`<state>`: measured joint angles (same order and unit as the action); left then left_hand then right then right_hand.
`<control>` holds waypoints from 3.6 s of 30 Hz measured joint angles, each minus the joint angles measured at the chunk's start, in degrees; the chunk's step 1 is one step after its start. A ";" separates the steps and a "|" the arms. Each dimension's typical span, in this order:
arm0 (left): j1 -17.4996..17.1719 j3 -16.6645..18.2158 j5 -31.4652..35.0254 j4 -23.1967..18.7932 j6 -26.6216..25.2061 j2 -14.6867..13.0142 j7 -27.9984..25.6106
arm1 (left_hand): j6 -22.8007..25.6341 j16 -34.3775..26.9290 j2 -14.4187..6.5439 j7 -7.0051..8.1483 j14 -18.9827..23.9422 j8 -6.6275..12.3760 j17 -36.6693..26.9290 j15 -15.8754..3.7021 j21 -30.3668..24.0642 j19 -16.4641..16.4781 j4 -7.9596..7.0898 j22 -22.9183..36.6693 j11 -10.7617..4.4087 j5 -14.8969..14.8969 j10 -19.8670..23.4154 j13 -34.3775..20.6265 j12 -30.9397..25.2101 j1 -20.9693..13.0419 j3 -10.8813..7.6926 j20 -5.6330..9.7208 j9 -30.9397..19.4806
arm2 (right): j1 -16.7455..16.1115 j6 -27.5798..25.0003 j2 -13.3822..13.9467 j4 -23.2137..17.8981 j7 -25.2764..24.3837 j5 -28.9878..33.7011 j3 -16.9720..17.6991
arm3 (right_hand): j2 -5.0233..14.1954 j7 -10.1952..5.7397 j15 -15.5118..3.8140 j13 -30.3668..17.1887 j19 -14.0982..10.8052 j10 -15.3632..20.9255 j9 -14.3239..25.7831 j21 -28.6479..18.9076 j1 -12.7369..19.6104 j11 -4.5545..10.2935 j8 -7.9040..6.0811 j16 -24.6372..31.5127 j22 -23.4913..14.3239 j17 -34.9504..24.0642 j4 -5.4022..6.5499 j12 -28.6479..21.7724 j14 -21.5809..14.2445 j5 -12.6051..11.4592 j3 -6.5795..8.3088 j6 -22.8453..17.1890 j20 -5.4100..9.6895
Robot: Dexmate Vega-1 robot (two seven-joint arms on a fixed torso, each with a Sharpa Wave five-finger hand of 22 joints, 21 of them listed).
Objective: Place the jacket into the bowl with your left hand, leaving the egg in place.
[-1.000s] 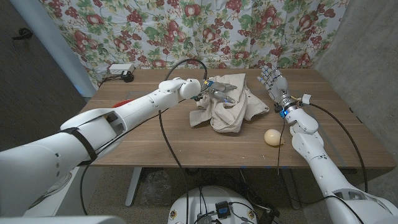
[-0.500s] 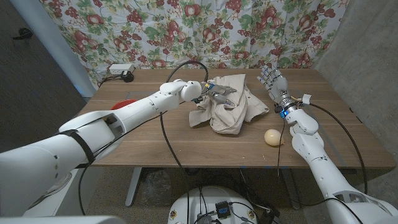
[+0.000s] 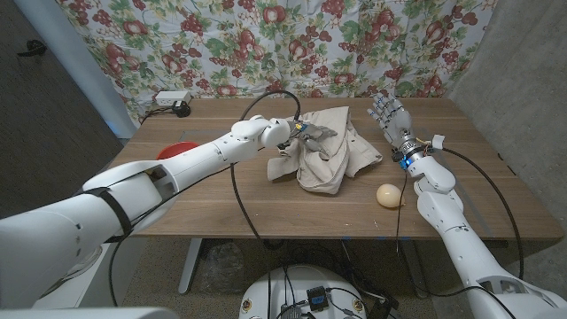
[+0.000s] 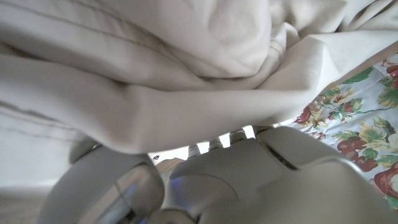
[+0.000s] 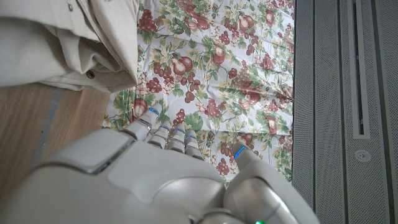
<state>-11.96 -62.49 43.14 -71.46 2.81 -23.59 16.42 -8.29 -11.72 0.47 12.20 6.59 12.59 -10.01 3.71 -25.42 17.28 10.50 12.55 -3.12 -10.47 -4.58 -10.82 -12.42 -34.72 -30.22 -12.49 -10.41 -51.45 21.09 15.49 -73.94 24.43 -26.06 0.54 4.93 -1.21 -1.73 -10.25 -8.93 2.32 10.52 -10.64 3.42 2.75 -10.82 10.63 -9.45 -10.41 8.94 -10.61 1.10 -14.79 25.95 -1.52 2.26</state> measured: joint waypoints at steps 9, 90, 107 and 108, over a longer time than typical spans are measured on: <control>-1.45 -0.45 4.38 -1.50 -2.27 -0.40 -4.57 | 18.40 -6.72 -4.74 -2.64 20.96 3.30 -3.73 -5.42 -12.37 13.61 0.18 4.10 -0.97 0.27 15.06 -0.04 -2.75 -25.01 1.37 4.24 -0.10 | -0.19 -0.01 0.02 -0.28 -0.03 -0.01 0.10 | 0.00 0.00 0.00 0.00 -0.01 0.00 0.00 0.00 0.00 0.00 0.00 0.00 0.00 0.00 0.00 0.00 0.00 0.00 0.00 0.00 -0.01; -11.07 11.23 5.10 -10.79 -3.52 -3.57 -33.74 | 65.13 -29.64 -4.93 -16.10 41.58 12.31 -26.47 -0.15 -56.00 19.50 0.48 5.26 3.45 -0.79 57.82 -18.41 -16.21 -50.62 9.96 14.42 -1.73 | -1.56 -0.09 0.06 -3.88 -1.42 1.21 -0.27 | 0.00 0.00 -0.01 0.00 -0.20 0.00 0.00 0.00 0.00 0.00 0.00 0.00 0.00 0.00 -0.23 0.00 0.01 0.45 0.23 0.00 -0.20; -12.02 14.43 3.96 -14.11 -4.22 -3.55 -35.65 | 65.63 -29.64 -4.63 -16.60 41.57 11.98 -27.56 -0.16 -56.88 19.37 0.71 4.45 3.44 -0.66 57.81 -19.55 -16.20 -50.92 9.74 14.55 -1.69 | -1.82 -0.06 0.08 -4.42 -1.40 1.09 -0.05 | 0.00 0.31 -0.01 0.00 -0.20 0.20 0.00 0.00 0.00 -0.20 0.00 0.00 0.00 0.00 -0.23 0.00 0.01 0.45 0.23 -0.31 -0.20; -12.08 14.61 3.93 -14.34 -4.24 -3.58 -35.72 | 65.63 -29.64 -4.63 -16.60 41.57 11.98 -27.56 -0.16 -56.89 19.37 0.71 4.31 3.44 -0.65 57.81 -19.64 -16.20 -50.92 9.74 14.55 -1.69 | -1.82 -0.04 0.08 -4.42 -1.39 1.09 -0.05 | 0.00 0.31 -0.01 0.00 -0.20 0.20 0.00 0.00 0.00 -0.21 0.00 0.00 0.00 0.00 -0.23 0.00 0.01 0.45 0.23 -0.31 -0.20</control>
<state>-24.03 -47.88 47.07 -85.79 -1.43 -27.17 -19.30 57.35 -41.36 -4.15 -4.40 48.16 24.57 -37.57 3.55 -82.31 36.65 11.20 16.86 0.31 -11.12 53.24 -30.46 -28.62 -85.65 -20.48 2.06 -12.11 -53.27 21.05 15.57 -78.36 23.04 -24.97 0.49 4.93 -0.91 -1.74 -10.25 -9.13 2.53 10.52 -10.64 3.42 2.54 -10.81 10.63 -9.45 -10.41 8.71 -10.61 1.11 -14.35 26.17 -1.82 2.06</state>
